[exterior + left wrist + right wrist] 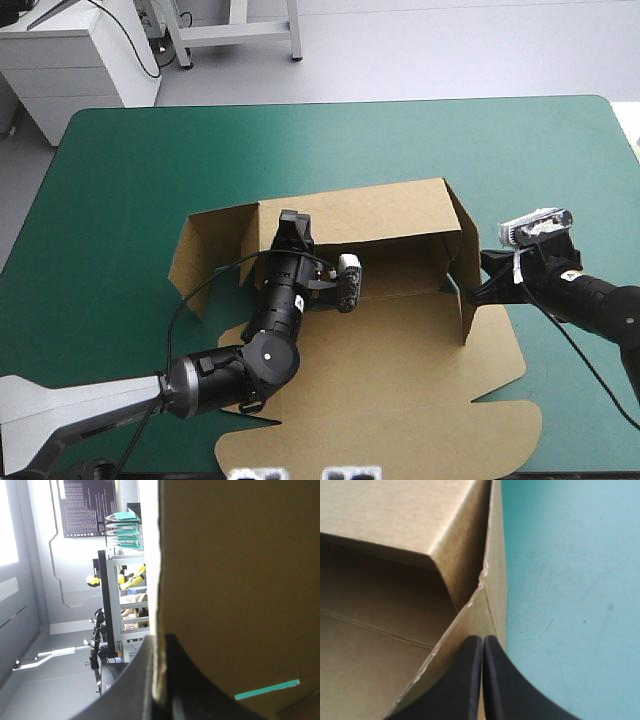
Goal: Fold the box
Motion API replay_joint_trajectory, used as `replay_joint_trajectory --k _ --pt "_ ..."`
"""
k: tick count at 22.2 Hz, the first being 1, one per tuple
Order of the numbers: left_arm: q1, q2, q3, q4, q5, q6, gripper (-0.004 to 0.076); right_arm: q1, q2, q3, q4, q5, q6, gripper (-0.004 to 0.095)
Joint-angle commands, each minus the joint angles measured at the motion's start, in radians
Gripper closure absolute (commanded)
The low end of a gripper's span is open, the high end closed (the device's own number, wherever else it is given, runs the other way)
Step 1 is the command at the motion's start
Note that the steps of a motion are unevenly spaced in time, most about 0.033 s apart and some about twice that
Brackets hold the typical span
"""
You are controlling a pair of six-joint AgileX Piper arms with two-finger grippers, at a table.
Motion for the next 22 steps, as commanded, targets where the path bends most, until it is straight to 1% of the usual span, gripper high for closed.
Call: replay_joint_trajectory --k 1,2,3,4,5,6,7,9,10,14,18,19,22 --pt "-0.008 -0.041 -0.027 0.04 0.018 -0.008 0.0732 -0.001 -0.011 -0.027 0.068 0.005 -0.125 0.0747" --pt "-0.008 -0.041 -0.027 0.04 0.018 -0.008 0.0732 -0.001 -0.011 -0.027 0.068 0.009 -0.142 0.0693" --pt "-0.008 -0.041 -0.027 0.04 0.018 -0.008 0.0732 -0.001 -0.011 -0.027 0.068 0.012 -0.17 0.0526" --pt "-0.008 -0.041 -0.027 0.04 0.018 -0.008 0.0732 -0.001 -0.011 -0.027 0.068 0.012 -0.174 0.047" --pt "-0.008 -0.041 -0.027 0.042 0.018 -0.008 0.0732 -0.001 -0.011 -0.027 0.068 0.019 -0.189 0.0283" --pt "-0.008 -0.041 -0.027 0.042 0.018 -0.008 0.0732 -0.001 -0.011 -0.027 0.068 0.031 -0.213 0.0198" --pt "-0.008 -0.041 -0.027 0.042 0.018 -0.008 0.0732 -0.001 -0.011 -0.027 0.057 0.043 -0.231 0.0174" --pt "-0.008 -0.041 -0.027 0.042 0.023 -0.008 0.0732 -0.001 -0.011 -0.027 0.013 0.081 -0.251 0.0186" --pt "-0.008 -0.041 -0.027 0.042 0.027 -0.008 0.0732 -0.001 -0.011 -0.027 0.022 0.097 -0.251 0.0186" --pt "-0.008 -0.041 -0.027 0.046 0.027 -0.008 0.0732 -0.001 0.002 -0.027 0.125 0.129 -0.272 0.0188" --pt "-0.008 -0.041 -0.027 0.053 0.025 -0.008 0.0732 -0.001 0.054 -0.022 0.139 0.128 -0.257 0.0188" --pt "-0.008 -0.041 -0.027 0.058 0.025 -0.008 0.0732 -0.001 0.075 -0.014 0.164 0.113 -0.263 0.0187" --pt "-0.008 -0.041 -0.027 0.058 0.025 -0.008 0.0731 -0.001 0.117 -0.006 0.281 0.093 -0.344 0.0188"
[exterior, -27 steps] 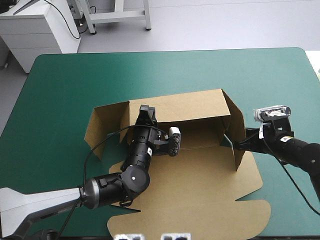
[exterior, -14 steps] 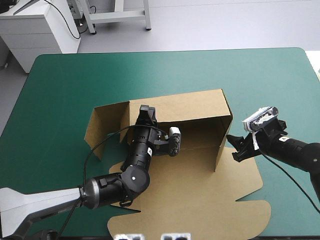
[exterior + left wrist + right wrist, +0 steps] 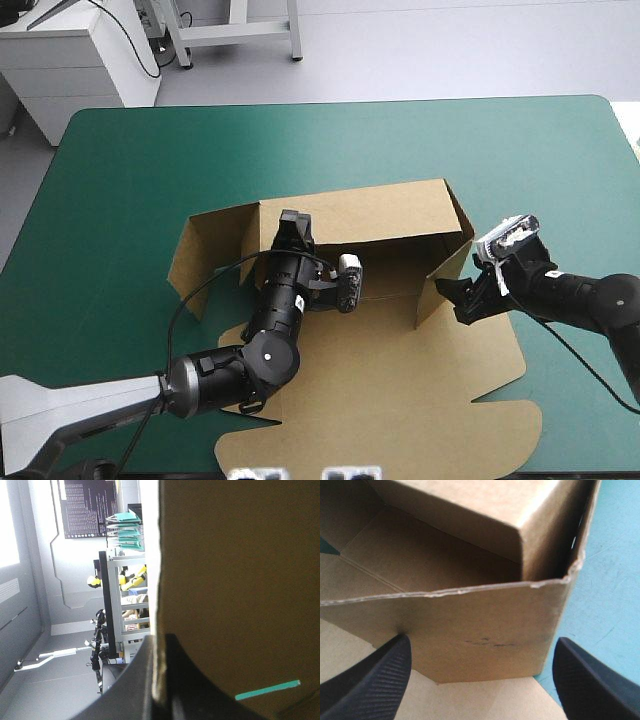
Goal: Fold the box
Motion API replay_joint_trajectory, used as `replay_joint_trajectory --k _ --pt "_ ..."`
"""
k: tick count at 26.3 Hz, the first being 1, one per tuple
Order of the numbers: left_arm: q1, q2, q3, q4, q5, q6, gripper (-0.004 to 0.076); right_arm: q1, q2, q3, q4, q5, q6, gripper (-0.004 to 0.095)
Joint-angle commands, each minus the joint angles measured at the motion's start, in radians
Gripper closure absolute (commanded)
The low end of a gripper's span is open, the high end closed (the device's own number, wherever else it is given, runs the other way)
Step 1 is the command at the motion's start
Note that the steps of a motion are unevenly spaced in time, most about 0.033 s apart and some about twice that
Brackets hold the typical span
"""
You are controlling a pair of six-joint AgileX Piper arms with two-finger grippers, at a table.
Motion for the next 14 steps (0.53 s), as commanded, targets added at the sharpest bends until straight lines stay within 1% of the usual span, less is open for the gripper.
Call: replay_joint_trajectory --k 1,4,6,8,11,13,14 --pt "-0.008 -0.041 -0.027 0.053 0.025 -0.008 0.0731 -0.001 0.043 -0.017 0.211 -0.039 -0.13 0.0188" --pt "-0.008 -0.041 -0.027 0.053 0.025 -0.006 0.0731 -0.001 0.066 -0.011 0.269 -0.041 -0.163 0.0193" --pt "-0.008 -0.041 -0.027 0.053 0.025 -0.006 0.0731 0.001 0.084 -0.002 0.266 -0.041 -0.163 0.0193" --pt "-0.008 -0.041 -0.027 0.053 0.023 -0.006 0.0731 0.015 0.091 0.014 0.283 -0.068 -0.179 0.0193" --pt "-0.008 -0.041 -0.027 0.053 0.018 -0.004 0.0731 0.064 0.092 0.038 0.348 -0.12 -0.233 0.0194" --pt "-0.008 -0.041 -0.027 0.053 0.014 -0.002 0.0731 0.116 0.092 0.052 0.375 -0.184 -0.253 0.0194" --pt "-0.008 -0.041 -0.027 0.053 0.014 -0.002 0.0731 0.169 0.092 0.072 0.39 -0.275 -0.263 0.0194"
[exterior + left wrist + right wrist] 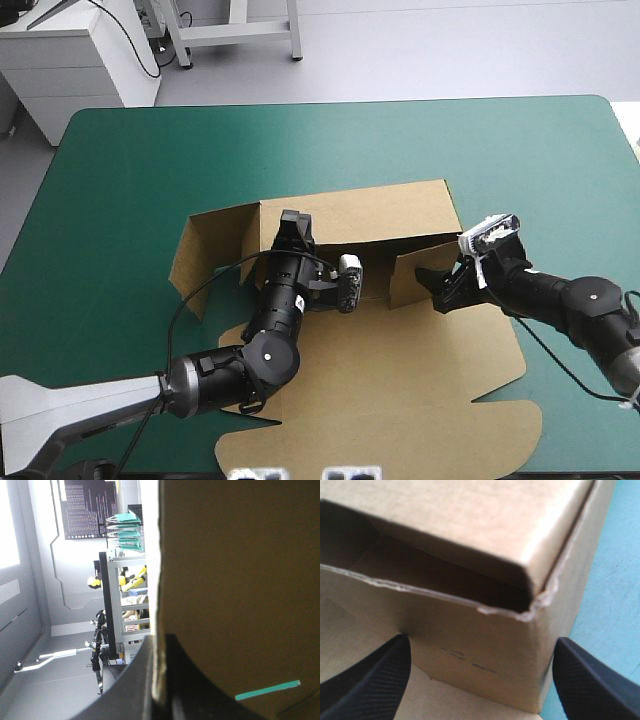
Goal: Fold the box
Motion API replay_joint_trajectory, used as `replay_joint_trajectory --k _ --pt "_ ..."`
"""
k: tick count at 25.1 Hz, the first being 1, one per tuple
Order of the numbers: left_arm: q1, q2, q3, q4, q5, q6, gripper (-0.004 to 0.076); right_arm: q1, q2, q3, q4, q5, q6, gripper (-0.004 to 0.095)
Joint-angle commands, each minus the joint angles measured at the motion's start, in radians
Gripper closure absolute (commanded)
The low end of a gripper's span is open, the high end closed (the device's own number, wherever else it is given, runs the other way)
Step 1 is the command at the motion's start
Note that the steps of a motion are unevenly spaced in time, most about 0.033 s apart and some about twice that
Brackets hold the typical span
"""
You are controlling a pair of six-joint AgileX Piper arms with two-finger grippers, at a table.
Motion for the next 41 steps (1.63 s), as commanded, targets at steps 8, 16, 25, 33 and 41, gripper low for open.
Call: replay_joint_trajectory --k 8,16,25,33,41 --pt "-0.008 -0.041 -0.027 0.052 0.017 -0.003 0.0731 0.208 -0.016 0.043 0.518 -0.365 -0.45 0.0348" --pt "-0.008 -0.041 -0.027 0.052 0.017 -0.003 0.0732 0.212 0.051 0.043 0.559 -0.265 -0.545 0.0912" --pt "-0.008 -0.041 -0.027 0.052 0.017 -0.003 0.0714 0.212 0.05 0.043 0.559 -0.281 -0.542 0.0912" --pt "-0.008 -0.041 -0.027 0.052 0.035 -0.024 0.0307 0.212 0.05 0.036 0.559 -0.293 -0.544 0.0912" --pt "-0.032 -0.041 -0.027 0.052 0.051 -0.04 0.023 0.212 0.053 0.015 0.559 -0.301 -0.534 0.0913"
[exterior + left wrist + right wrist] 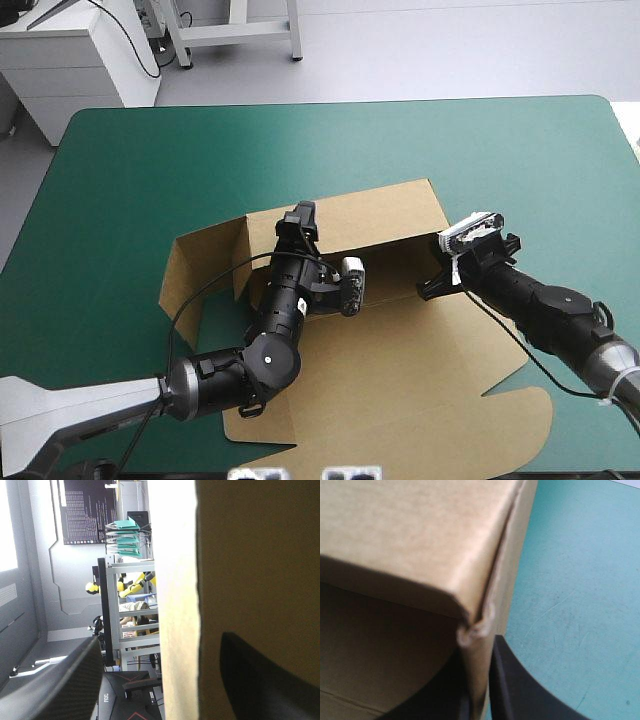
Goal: Fold the box
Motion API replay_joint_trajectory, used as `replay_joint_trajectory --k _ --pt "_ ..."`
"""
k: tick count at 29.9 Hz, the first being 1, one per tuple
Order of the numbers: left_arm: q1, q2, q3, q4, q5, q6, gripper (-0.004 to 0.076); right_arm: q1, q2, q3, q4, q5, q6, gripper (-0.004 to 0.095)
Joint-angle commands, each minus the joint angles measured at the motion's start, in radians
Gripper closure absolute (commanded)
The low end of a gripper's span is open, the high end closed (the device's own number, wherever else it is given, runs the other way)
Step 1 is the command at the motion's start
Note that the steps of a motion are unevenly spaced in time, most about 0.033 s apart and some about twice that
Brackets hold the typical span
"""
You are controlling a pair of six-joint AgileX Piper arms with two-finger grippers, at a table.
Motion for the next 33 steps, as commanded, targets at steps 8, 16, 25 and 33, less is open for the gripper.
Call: replay_joint_trajectory --k 8,16,25,33 --pt "-0.186 -0.037 -0.027 0.043 0.234 -0.019 0.023 0.008 -0.006 -0.023 0.05 0.053 -0.011 0.0913" --pt "-0.347 -0.037 -0.027 -0.088 0.33 -0.019 0.023 0.008 -0.006 -0.023 0.05 0.053 -0.011 0.0913" --pt "-0.398 -0.037 -0.027 -0.248 0.384 -0.019 0.0246 0.008 -0.006 -0.023 0.05 0.053 -0.005 0.0913" --pt "-0.402 -0.039 -0.027 -0.273 0.403 -0.011 0.0725 0.008 -0.006 -0.021 0.05 0.053 0.012 0.0913"
